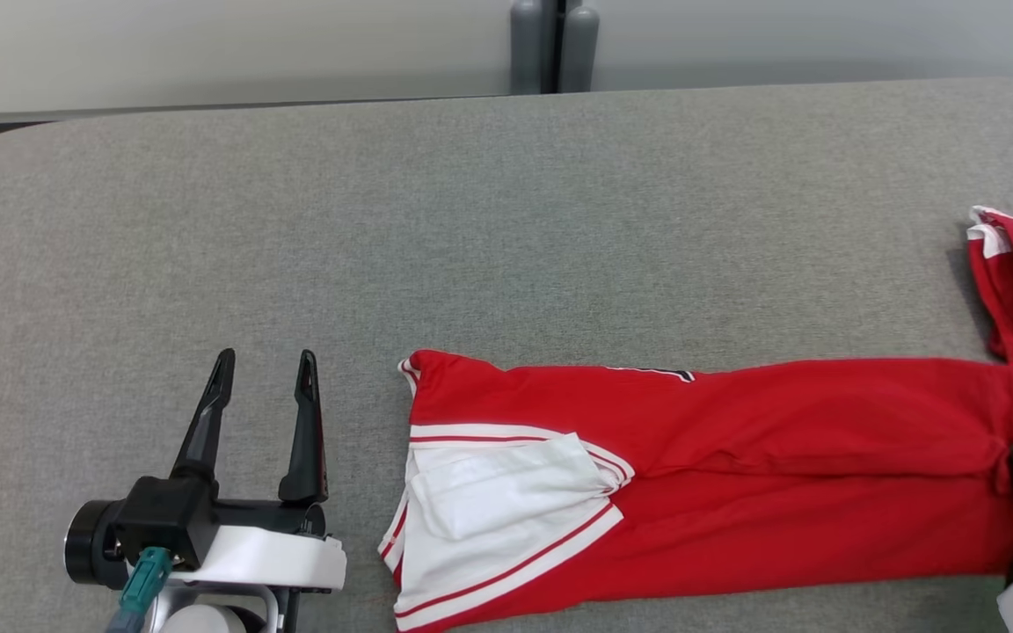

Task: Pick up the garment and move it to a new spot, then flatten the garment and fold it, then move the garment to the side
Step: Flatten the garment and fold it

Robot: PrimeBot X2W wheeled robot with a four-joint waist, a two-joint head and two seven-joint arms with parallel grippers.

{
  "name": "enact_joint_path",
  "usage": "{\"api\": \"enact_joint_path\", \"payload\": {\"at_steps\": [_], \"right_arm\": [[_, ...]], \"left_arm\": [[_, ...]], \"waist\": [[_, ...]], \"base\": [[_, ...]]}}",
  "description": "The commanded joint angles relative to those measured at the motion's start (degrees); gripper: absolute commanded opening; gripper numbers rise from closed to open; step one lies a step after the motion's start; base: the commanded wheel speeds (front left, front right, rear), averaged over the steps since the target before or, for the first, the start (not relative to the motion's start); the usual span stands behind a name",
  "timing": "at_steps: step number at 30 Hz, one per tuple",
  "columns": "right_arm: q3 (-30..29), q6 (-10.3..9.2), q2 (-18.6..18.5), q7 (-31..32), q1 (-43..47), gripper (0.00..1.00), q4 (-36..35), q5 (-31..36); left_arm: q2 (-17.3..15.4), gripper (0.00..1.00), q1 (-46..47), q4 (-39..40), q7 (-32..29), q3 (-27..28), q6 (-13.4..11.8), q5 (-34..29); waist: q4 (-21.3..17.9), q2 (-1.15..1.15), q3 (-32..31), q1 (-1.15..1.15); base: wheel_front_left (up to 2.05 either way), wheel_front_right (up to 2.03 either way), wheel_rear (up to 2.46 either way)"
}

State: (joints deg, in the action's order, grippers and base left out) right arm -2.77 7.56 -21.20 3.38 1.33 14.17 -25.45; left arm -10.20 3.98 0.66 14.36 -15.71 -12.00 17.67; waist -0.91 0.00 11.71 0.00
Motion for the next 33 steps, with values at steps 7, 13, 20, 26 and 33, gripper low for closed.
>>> {"api": "enact_joint_path", "payload": {"at_steps": [7,13,20,26,33], "right_arm": [[4.8,-0.15,1.8,2.4,-2.7,0.0,-11.4,1.2],[14.6,-0.13,7.7,6.8,-6.1,0.0,-19.5,0.9],[30.3,-0.1,14.4,6.4,-11.9,0.0,-15.9,-1.3],[37.7,-0.1,16.6,3.0,-16.0,0.0,-7.5,-4.4],[41.2,-0.09,17.4,-0.6,-19.6,0.5,-0.6,-6.4]], "left_arm": [[-0.7,1.0,-0.9,0.9,-0.5,0.6,-0.9,0.3],[-1.1,1.0,-0.5,1.7,-1.2,0.4,-1.3,0.1],[-0.6,1.0,1.3,1.9,-1.4,-0.5,-1.2,-0.1],[-0.1,1.0,2.8,1.0,-1.1,-1.3,-1.0,-0.5],[0.5,1.0,4.3,-0.1,-0.5,-2.0,-0.9,-1.0]], "waist": [[-1.1,0.0,-1.7,0.0],[-0.2,0.0,-1.7,0.0],[3.5,0.0,0.5,0.0],[6.6,0.0,2.5,0.0],[8.0,0.0,4.7,0.0]], "base": [[0.0,0.0,0.0],[0.0,0.0,0.0],[0.0,0.0,0.0],[0.0,0.0,0.0],[0.0,0.0,0.0]]}}
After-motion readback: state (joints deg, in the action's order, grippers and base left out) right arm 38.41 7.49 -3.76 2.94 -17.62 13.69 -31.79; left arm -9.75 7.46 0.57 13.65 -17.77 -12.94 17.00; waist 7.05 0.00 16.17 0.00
